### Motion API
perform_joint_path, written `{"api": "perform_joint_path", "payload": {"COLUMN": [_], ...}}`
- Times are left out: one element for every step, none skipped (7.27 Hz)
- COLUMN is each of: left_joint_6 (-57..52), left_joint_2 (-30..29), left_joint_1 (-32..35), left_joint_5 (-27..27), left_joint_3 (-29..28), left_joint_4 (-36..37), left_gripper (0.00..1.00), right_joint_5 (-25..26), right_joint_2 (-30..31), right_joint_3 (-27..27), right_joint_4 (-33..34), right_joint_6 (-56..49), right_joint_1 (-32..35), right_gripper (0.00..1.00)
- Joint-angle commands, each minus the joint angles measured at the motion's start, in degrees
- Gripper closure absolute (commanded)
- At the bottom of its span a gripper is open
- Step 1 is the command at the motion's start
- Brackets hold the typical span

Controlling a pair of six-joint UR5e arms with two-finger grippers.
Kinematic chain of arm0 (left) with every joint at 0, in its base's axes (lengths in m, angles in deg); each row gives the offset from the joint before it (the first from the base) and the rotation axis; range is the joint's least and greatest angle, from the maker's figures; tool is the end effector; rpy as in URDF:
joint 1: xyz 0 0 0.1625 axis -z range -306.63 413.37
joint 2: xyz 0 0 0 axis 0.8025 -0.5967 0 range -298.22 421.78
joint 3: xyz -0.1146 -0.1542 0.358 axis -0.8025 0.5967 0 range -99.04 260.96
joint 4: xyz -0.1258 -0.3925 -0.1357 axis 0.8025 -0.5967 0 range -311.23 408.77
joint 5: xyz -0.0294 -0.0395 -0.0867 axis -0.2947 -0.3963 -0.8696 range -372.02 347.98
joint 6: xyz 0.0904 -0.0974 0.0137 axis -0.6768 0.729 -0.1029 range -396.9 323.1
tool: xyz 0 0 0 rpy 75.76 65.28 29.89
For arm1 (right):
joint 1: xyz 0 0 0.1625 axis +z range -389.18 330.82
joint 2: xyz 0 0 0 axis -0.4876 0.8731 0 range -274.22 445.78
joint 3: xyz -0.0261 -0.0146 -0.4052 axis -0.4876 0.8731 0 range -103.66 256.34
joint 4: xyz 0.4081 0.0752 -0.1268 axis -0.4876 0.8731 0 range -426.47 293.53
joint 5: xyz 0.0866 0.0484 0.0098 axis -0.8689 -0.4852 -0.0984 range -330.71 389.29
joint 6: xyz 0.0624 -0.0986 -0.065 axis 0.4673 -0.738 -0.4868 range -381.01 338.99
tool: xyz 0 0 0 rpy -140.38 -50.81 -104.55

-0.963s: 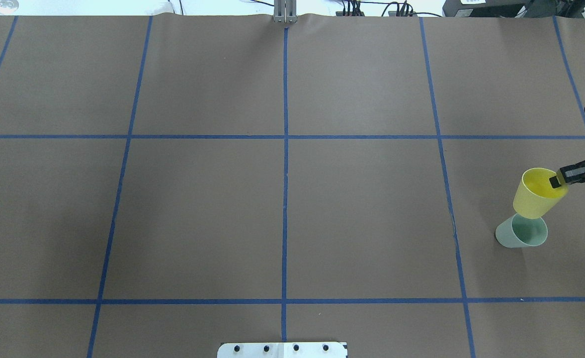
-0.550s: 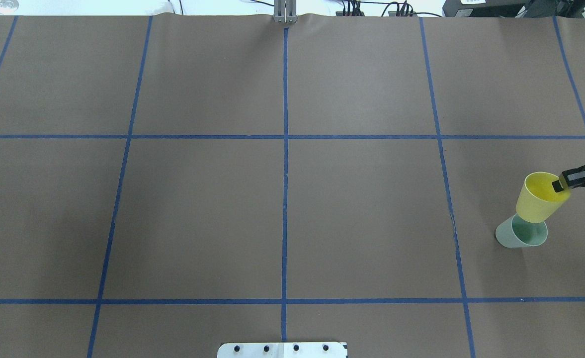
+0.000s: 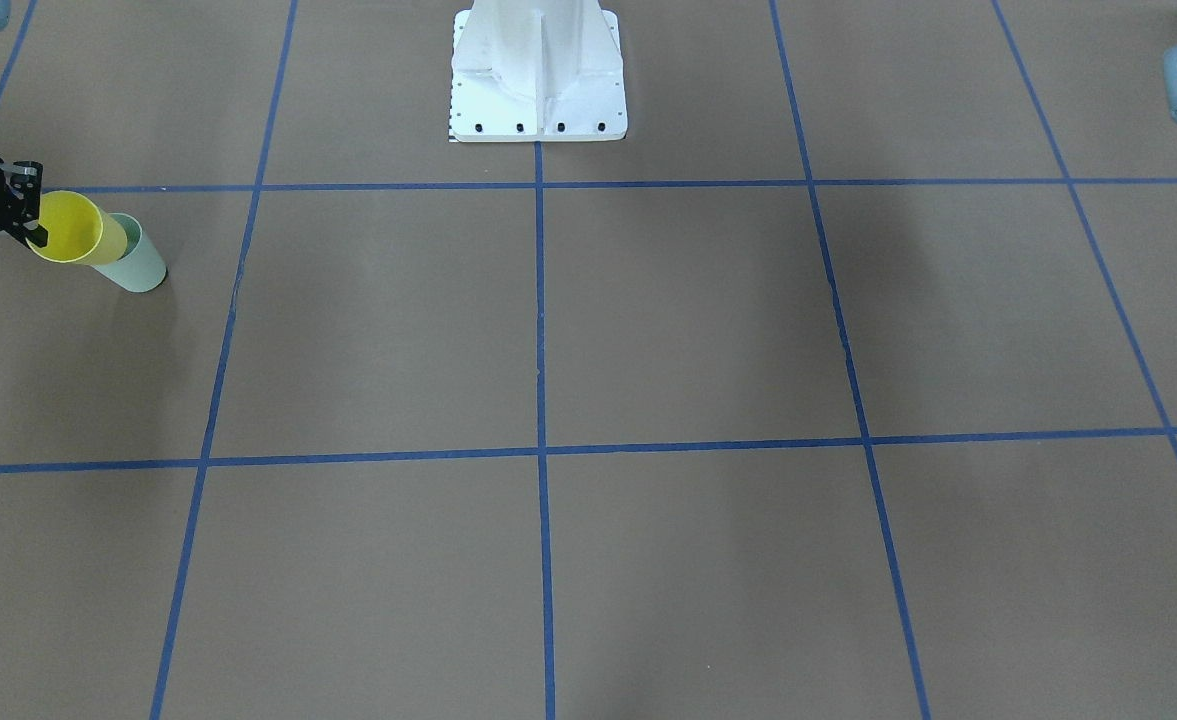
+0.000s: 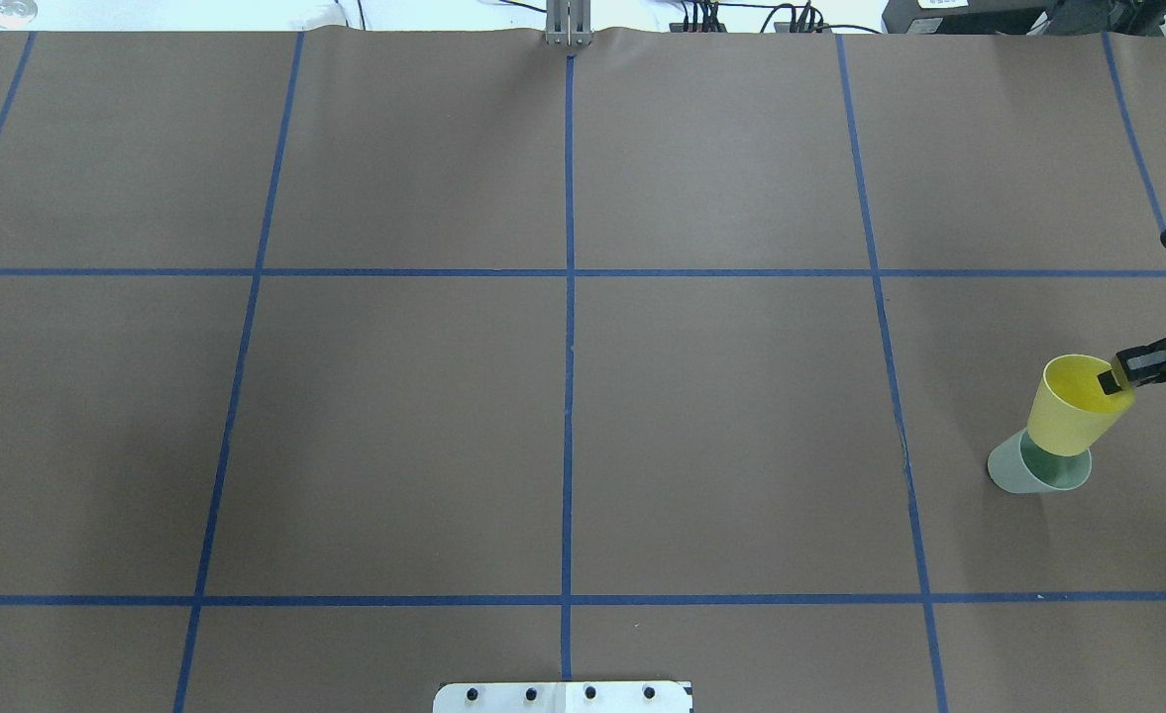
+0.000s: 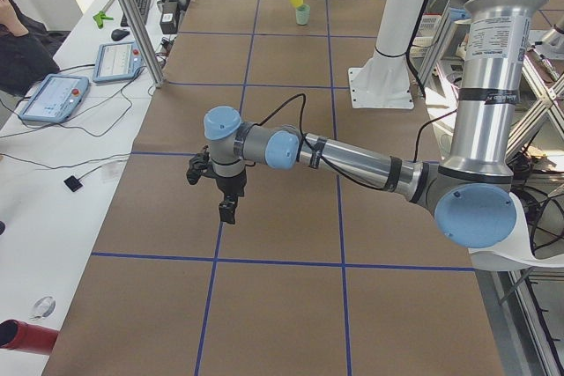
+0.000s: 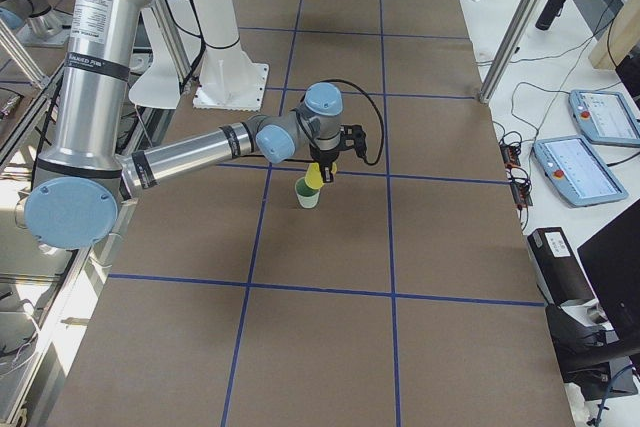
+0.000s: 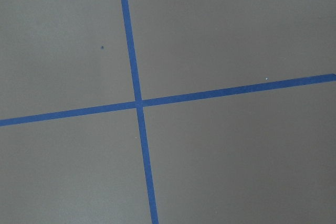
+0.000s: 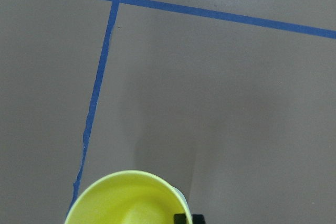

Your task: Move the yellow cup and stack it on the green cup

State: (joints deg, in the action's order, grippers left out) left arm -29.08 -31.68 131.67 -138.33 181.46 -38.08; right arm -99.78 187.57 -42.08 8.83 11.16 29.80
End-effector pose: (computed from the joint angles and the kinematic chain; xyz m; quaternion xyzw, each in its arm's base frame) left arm 0.0571 -0.5432 0.5555 0.0357 0.3208 0.0613 0.9445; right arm -0.1906 -0.4124 0.4789 0.0481 -0.4075 -0.0812 0.9083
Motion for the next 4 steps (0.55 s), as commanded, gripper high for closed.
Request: {"api": "perform_joint_path", "payload": {"left_joint_6": [0.0, 0.0, 0.0, 0.0], "left_joint_2": [0.12, 0.04, 0.04, 0.04], "left_joint_1": [0.01, 0.01, 0.01, -0.08], "left_joint_5": [-0.17, -0.25, -0.26, -0.26], "left_joint_3": [-0.04, 0.05, 0.05, 0.05], "left_joint_4": [-0.07, -0.07, -0.07, -0.07], "left_gripper": [0.0, 0.0, 0.0, 0.0], "right_joint_5": [-0.31, -0.31, -0.31, -0.31], "right_joint_2": [0.34, 0.34, 0.34, 0.34], "right_joint_3": [0.47, 0.64, 0.82, 1.0], "right_joint_4": [0.02, 0.02, 0.02, 0.02], "right_joint_6": [0.0, 0.0, 0.0, 0.0], "right_joint_1": [-0.45, -0.53, -0.62, -0.71], "right_gripper": [1.0, 1.0, 1.0, 1.0]}}
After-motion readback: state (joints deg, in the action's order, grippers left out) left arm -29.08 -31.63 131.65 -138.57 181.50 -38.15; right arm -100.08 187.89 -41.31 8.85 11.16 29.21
